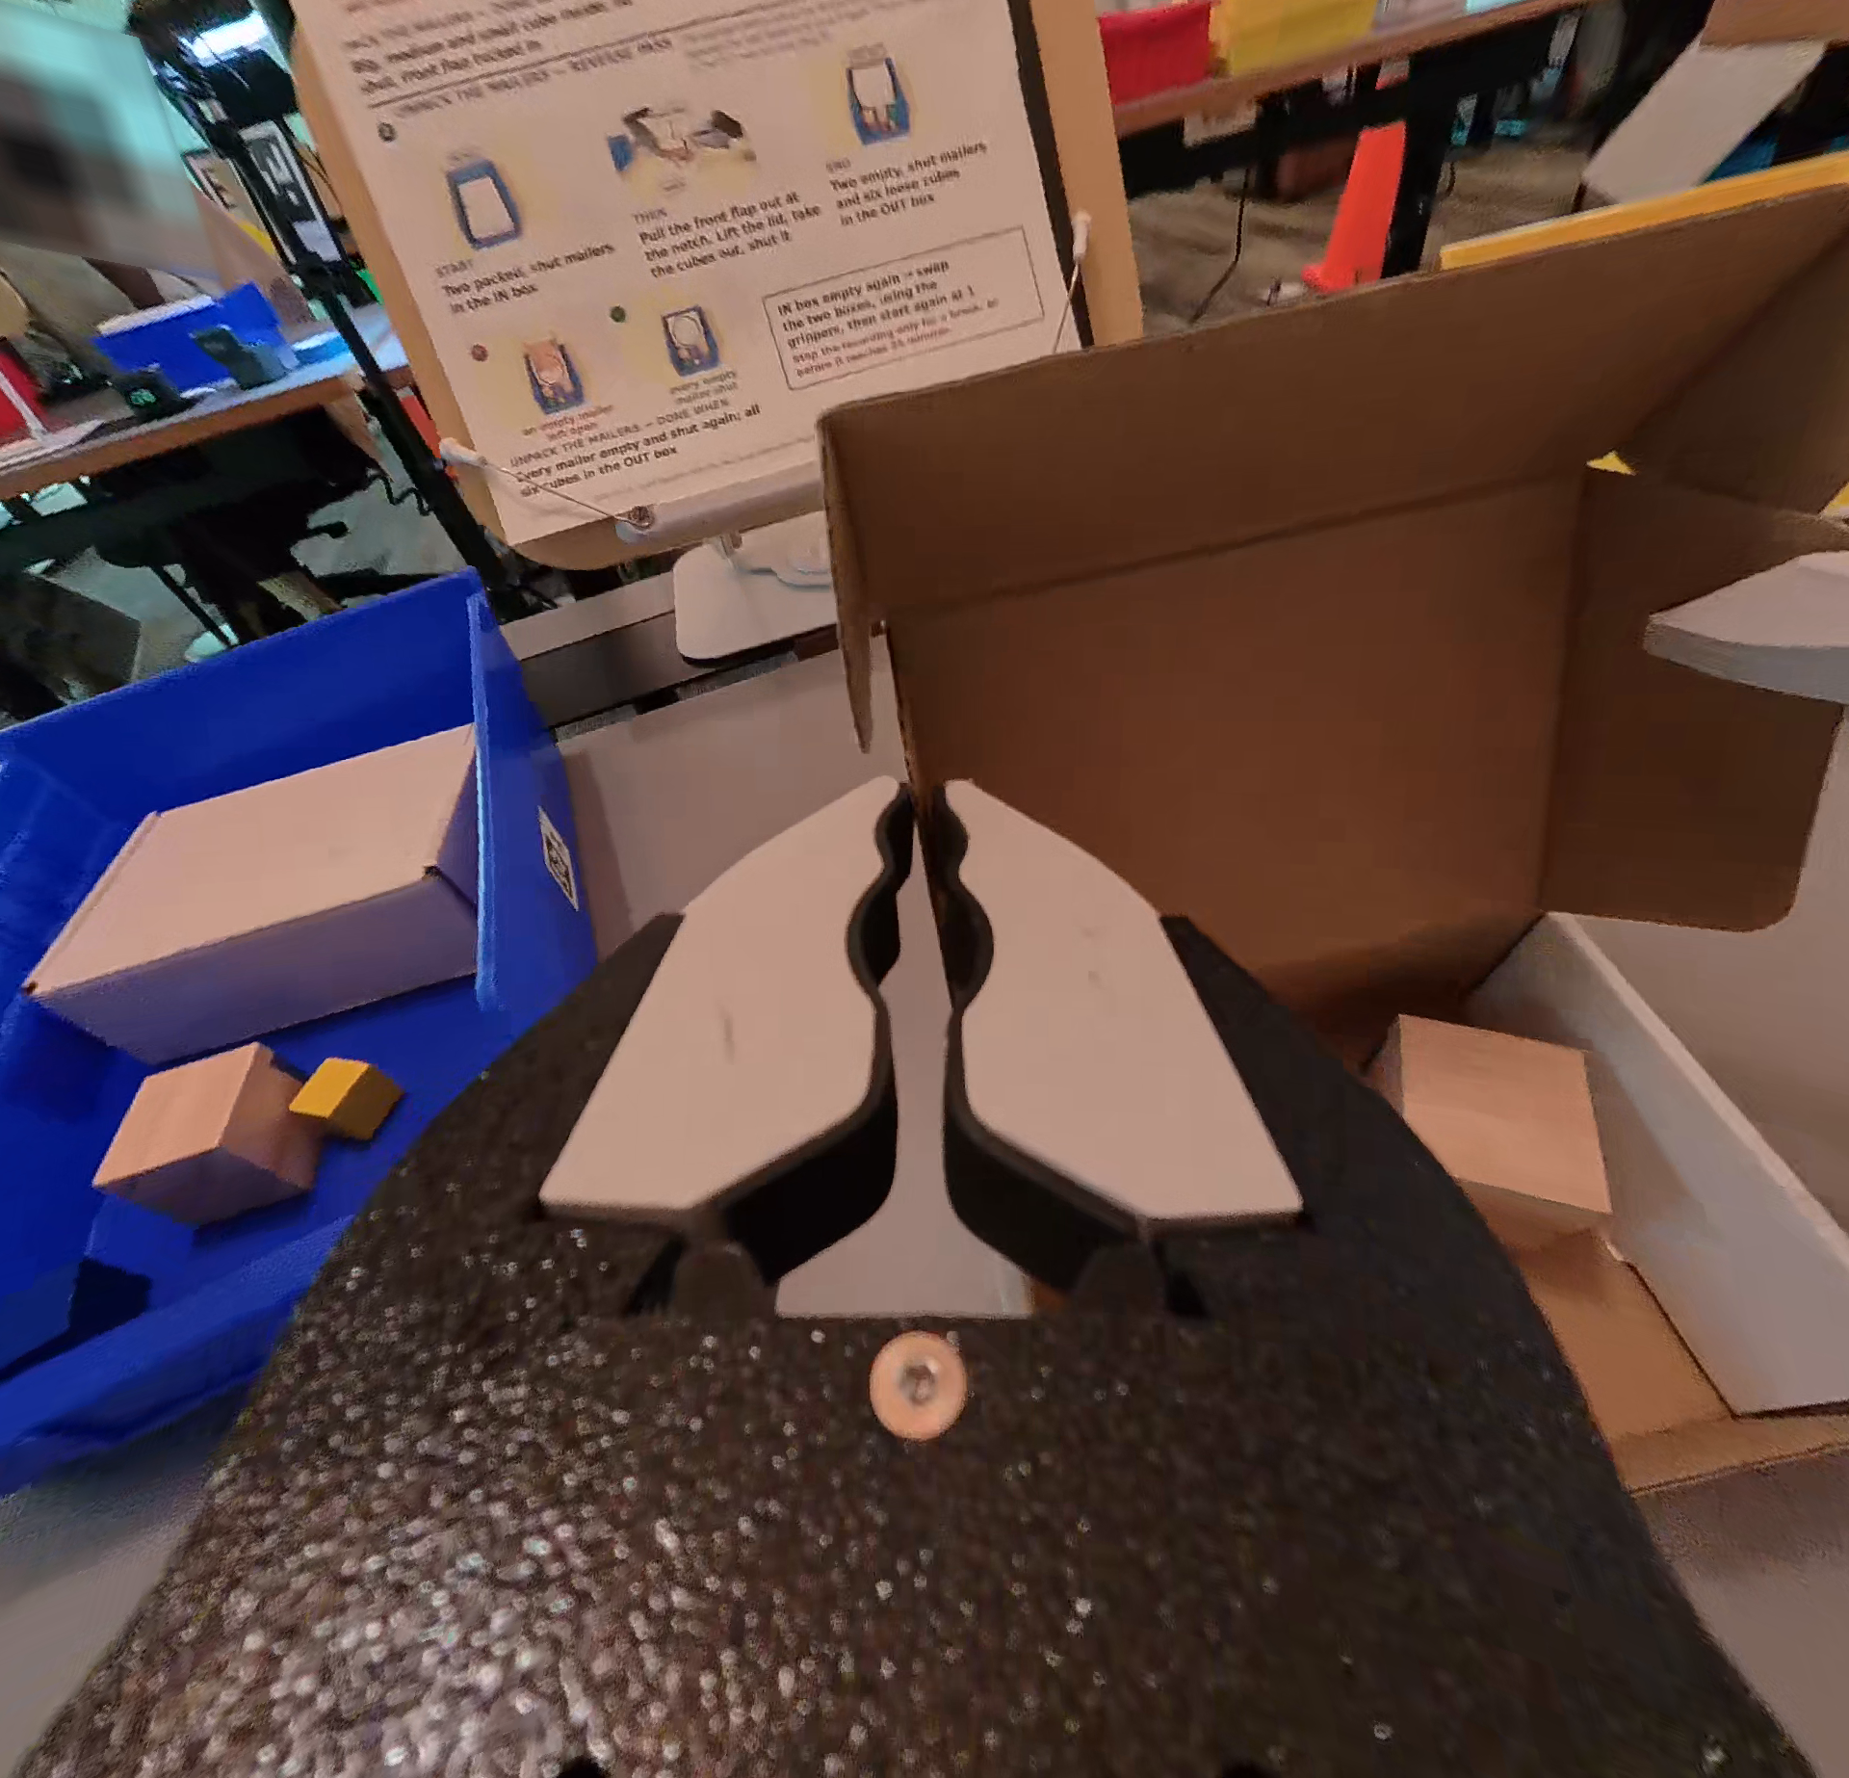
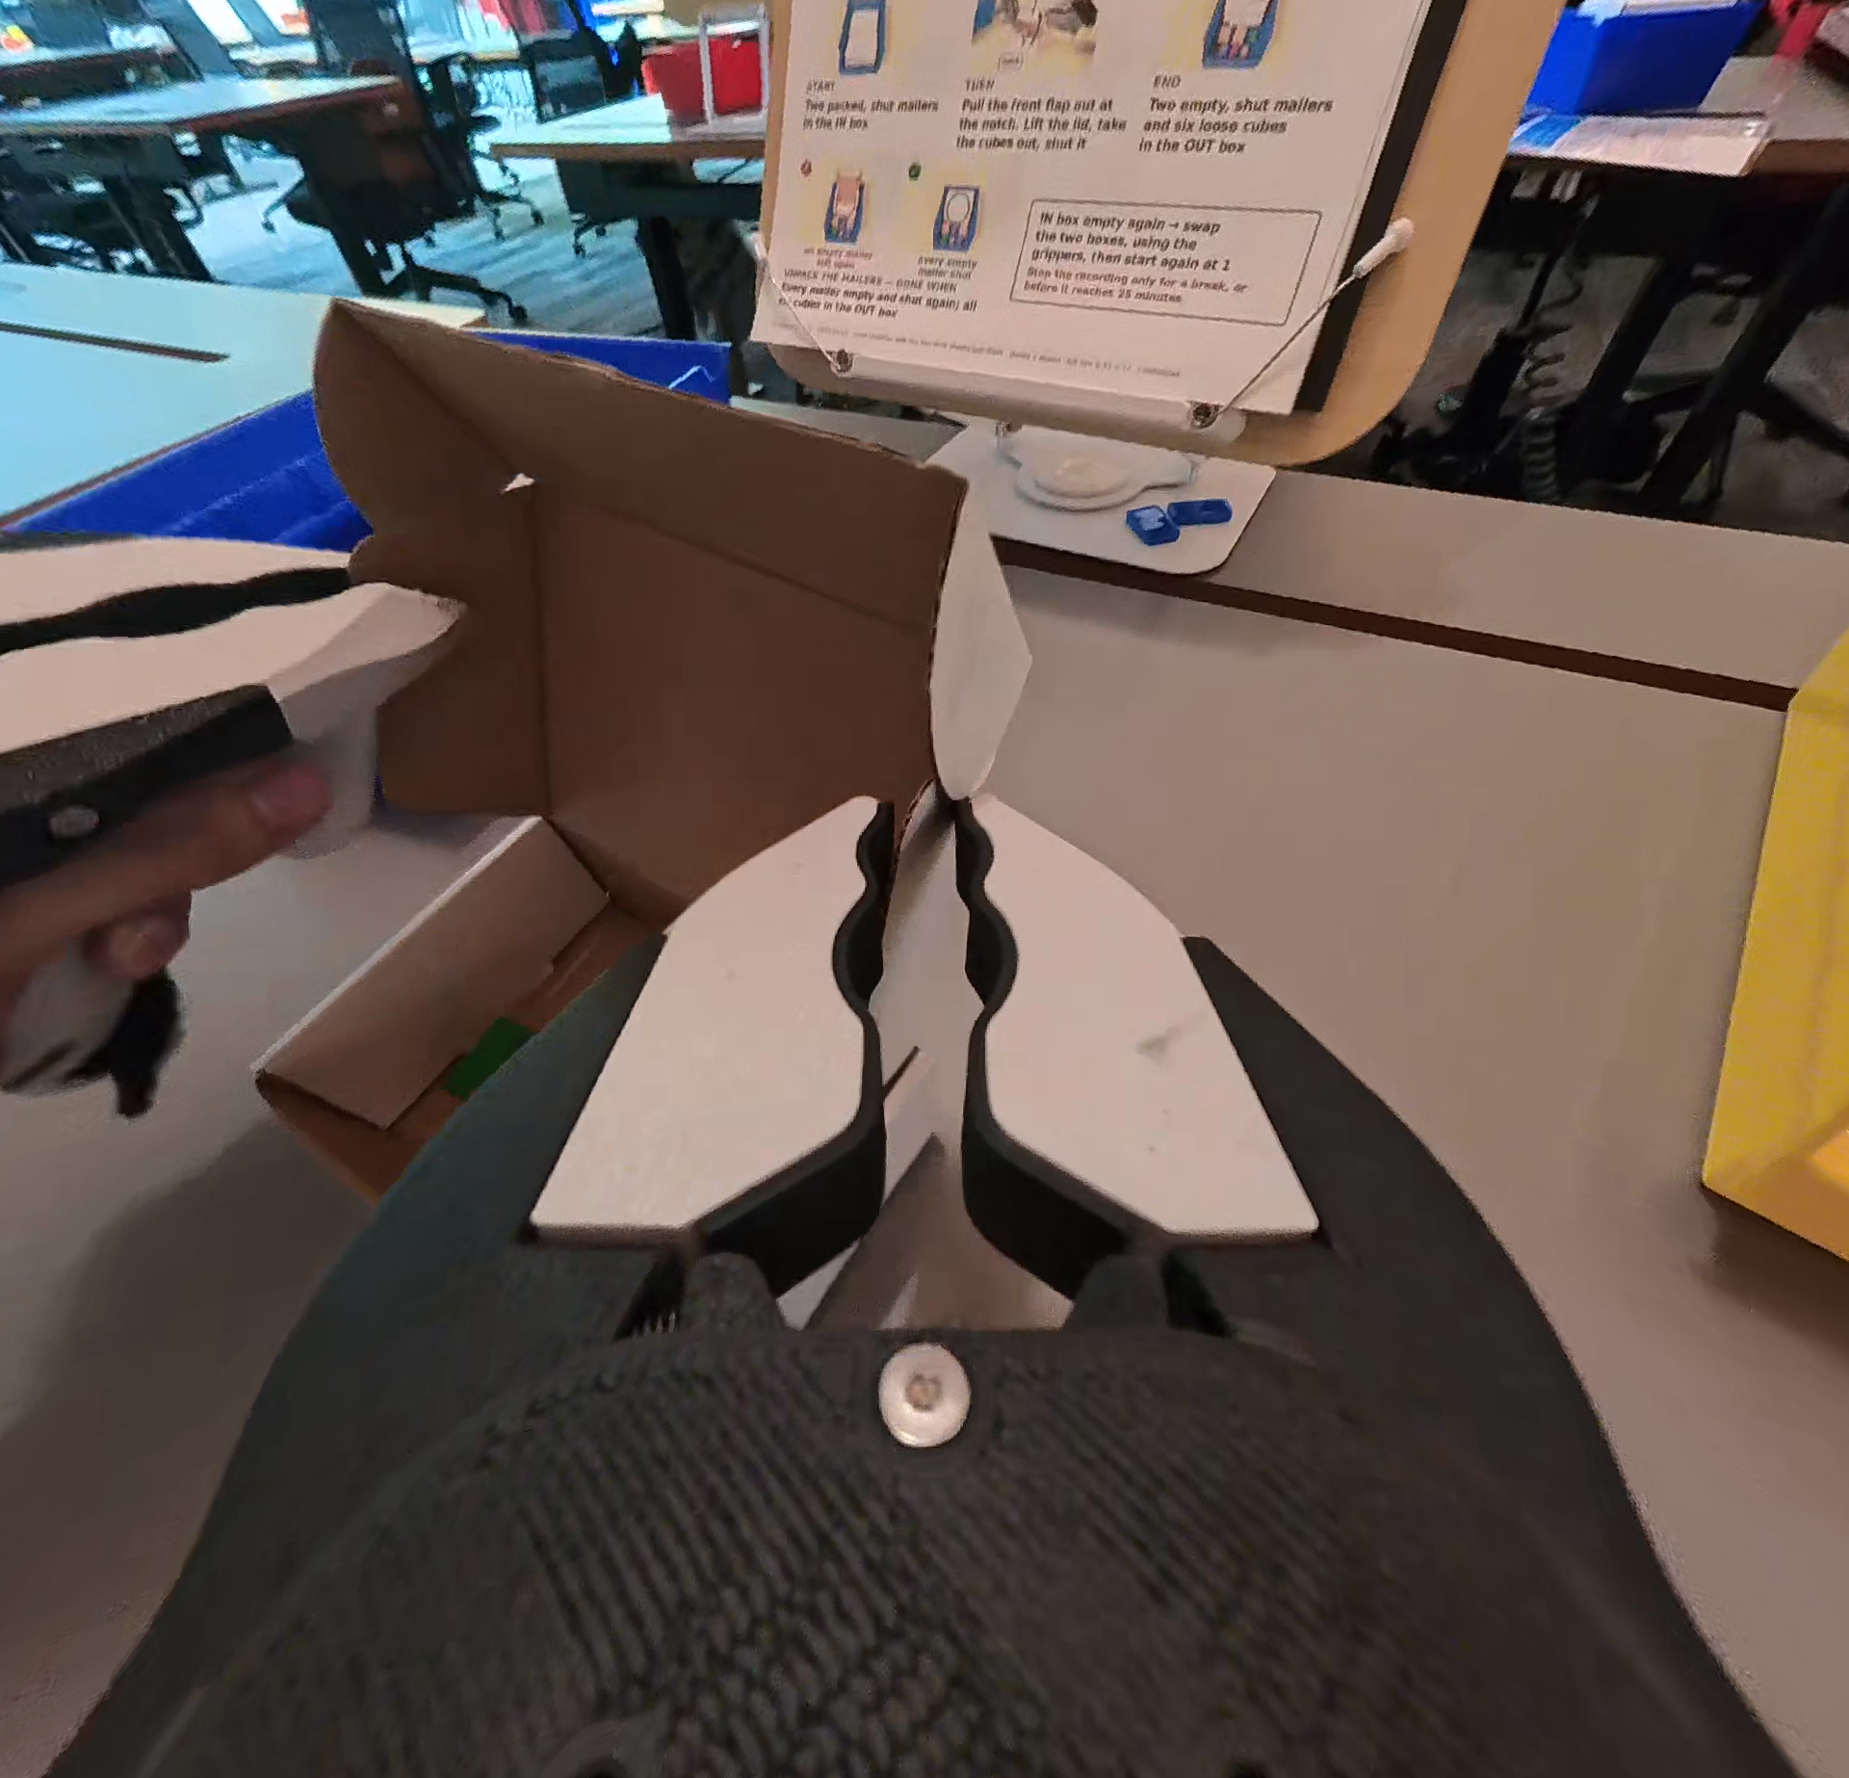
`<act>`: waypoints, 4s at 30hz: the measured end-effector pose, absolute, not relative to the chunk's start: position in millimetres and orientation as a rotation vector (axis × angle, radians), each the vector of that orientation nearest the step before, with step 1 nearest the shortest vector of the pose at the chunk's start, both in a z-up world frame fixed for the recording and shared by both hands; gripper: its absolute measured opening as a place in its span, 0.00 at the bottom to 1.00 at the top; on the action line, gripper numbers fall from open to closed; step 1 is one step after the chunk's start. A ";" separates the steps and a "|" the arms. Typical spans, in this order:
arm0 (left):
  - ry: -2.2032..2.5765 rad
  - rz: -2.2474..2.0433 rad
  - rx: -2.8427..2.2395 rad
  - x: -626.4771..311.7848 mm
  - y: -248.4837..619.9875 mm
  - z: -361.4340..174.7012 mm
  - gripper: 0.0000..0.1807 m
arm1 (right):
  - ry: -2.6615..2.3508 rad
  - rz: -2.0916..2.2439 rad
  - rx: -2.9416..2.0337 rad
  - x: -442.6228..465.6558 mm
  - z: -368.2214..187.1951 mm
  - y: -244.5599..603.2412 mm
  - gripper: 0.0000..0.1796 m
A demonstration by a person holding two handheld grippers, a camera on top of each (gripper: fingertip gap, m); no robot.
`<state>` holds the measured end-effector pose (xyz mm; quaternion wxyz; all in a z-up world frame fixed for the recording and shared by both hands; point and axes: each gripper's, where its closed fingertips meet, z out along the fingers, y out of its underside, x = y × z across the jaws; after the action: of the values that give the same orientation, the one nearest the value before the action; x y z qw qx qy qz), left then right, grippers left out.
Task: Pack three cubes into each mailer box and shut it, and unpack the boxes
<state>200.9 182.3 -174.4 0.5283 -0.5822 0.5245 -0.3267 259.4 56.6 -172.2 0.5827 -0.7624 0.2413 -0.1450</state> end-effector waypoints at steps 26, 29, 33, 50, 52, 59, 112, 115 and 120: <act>1.040 -0.942 -1.470 143.6 147.9 -186.5 0.03 | 0.647 -0.427 -1.521 211.9 -178.2 33.7 0.06; 1.061 -0.941 -1.419 127.2 140.7 -186.8 0.01 | 0.613 -0.408 -1.453 198.4 -177.2 21.6 0.05; 1.083 -0.947 -1.406 112.5 130.8 -187.0 0.02 | 0.568 -0.450 -1.487 187.5 -177.7 14.9 0.04; 1.026 -1.001 -1.368 128.0 131.8 -181.0 0.03 | 0.588 -0.415 -1.420 195.2 -174.9 18.5 0.05; 1.018 -1.045 -1.300 142.7 137.4 -171.9 0.03 | 0.577 -0.426 -1.370 207.4 -167.4 22.0 0.06; 1.060 -1.071 -1.291 159.8 147.1 -187.6 0.03 | 0.562 -0.425 -1.411 224.5 -178.6 29.4 0.06; 1.284 -0.720 -1.366 127.3 140.0 -170.3 0.10 | 0.567 -0.597 -1.681 199.8 -170.8 -3.3 0.08; 1.301 -0.763 -1.396 131.8 139.4 -172.3 0.07 | 0.558 -0.569 -1.685 198.5 -173.9 -1.2 0.05; 1.314 -0.793 -1.405 134.5 136.3 -171.7 0.02 | 0.556 -0.546 -1.689 197.4 -175.1 -0.7 0.02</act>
<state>134.5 136.3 -171.7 0.5060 -0.5823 0.5447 -0.3288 197.4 -0.7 -175.1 0.5979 -0.7279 0.2395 -0.2353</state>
